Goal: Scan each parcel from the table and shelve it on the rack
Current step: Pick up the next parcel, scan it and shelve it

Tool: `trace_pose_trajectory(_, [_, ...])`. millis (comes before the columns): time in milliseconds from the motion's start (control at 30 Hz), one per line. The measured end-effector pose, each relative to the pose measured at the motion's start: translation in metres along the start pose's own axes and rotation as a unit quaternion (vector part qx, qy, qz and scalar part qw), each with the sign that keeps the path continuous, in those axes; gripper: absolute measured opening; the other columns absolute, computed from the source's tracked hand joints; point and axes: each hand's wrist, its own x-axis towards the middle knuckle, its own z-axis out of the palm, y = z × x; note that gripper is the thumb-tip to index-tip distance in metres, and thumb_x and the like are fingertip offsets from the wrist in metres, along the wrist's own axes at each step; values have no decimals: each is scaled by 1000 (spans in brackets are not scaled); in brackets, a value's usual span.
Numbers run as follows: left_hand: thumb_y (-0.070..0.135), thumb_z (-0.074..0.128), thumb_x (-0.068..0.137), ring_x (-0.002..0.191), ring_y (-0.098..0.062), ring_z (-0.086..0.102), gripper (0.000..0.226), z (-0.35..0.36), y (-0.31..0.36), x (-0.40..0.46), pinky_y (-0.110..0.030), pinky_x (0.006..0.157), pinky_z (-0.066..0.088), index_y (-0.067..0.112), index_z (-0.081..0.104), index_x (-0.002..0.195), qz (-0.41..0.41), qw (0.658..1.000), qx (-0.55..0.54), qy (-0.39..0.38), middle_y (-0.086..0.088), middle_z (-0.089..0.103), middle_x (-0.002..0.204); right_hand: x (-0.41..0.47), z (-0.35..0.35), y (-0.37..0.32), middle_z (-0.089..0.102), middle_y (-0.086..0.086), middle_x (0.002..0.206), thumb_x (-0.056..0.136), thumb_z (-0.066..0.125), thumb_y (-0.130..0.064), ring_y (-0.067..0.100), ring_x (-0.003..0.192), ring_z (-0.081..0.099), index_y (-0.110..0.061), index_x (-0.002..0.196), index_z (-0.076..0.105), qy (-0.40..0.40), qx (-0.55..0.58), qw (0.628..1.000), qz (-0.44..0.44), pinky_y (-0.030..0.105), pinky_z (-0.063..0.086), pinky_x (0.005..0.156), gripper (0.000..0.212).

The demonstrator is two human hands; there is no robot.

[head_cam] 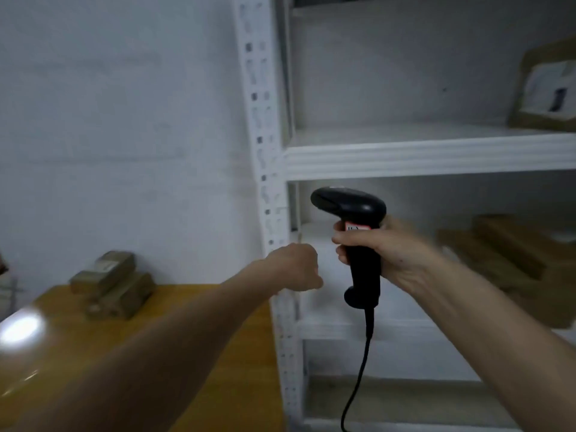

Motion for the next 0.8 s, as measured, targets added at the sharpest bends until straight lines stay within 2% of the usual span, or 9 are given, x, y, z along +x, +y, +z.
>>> trace_pose_trajectory(67, [31,59,92,94,-24,61,29,12,-56,-22,-34,77,50,7,62,108,-33,999,10,6,-8,64,109,8,46,32,65,10,71,73,72,10,24,59,61,0,85,67,-22,10,999,33,35,54,64,16])
trace_pose_trajectory(167, [35,60,92,98,-24,61,32,30,-138,-56,-34,82,51,9,61,111,-82,996,27,-1,-6,63,110,18,114,76,66,11,72,73,73,8,23,62,62,0,88,67,-44,11,996,79,36,54,66,18])
trace_pose_trajectory(400, [43,62,91,106,-25,59,42,67,-304,-131,-37,90,51,11,62,119,-180,983,19,-38,-4,62,119,39,254,149,65,10,67,73,72,9,22,61,63,1,86,67,-79,7,988,134,35,54,63,16])
trace_pose_trajectory(567, [44,62,91,111,-23,54,45,72,-381,-151,-32,86,45,14,57,124,-220,975,-15,-27,-4,56,125,60,324,173,62,14,68,73,71,11,26,65,59,0,81,65,-97,7,982,163,40,52,71,15])
trace_pose_trajectory(733, [44,65,89,123,-23,46,54,76,-440,-138,-31,89,40,17,49,133,-243,968,-51,26,-5,47,137,91,368,198,64,11,66,74,71,11,23,62,61,0,82,65,-103,6,976,191,36,54,63,15])
trace_pose_trajectory(800, [46,66,87,125,-25,44,60,79,-459,-126,-34,94,40,17,45,136,-264,962,-58,32,-7,43,139,109,381,206,64,12,66,74,71,11,23,61,61,0,82,65,-109,6,973,203,37,54,64,15])
